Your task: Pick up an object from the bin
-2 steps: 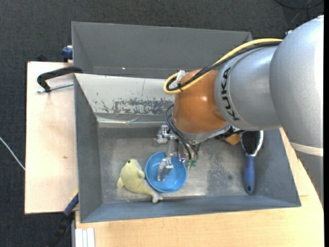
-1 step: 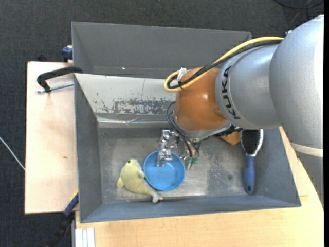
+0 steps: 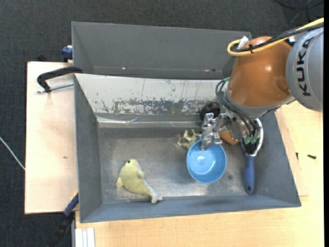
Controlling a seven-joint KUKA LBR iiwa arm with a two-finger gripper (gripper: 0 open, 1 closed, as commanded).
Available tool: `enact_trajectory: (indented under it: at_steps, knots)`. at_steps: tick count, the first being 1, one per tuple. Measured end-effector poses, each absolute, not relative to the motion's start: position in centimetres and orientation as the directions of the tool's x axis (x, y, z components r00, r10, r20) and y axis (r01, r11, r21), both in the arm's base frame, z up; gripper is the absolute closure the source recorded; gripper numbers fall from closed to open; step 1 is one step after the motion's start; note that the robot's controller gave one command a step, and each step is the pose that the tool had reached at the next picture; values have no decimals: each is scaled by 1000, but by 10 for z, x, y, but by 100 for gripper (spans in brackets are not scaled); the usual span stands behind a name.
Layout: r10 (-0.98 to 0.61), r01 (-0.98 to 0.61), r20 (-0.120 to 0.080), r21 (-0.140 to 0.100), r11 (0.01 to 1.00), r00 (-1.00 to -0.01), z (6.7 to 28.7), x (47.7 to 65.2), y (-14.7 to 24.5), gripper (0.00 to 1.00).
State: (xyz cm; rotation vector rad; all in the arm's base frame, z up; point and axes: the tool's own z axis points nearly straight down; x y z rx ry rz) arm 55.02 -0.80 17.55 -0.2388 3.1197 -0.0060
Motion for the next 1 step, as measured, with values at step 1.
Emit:
enact_trajectory:
  at_steps: [1]
  knots:
    - [-164,-164,-15,-2,987,-986,298,564,-12,100]
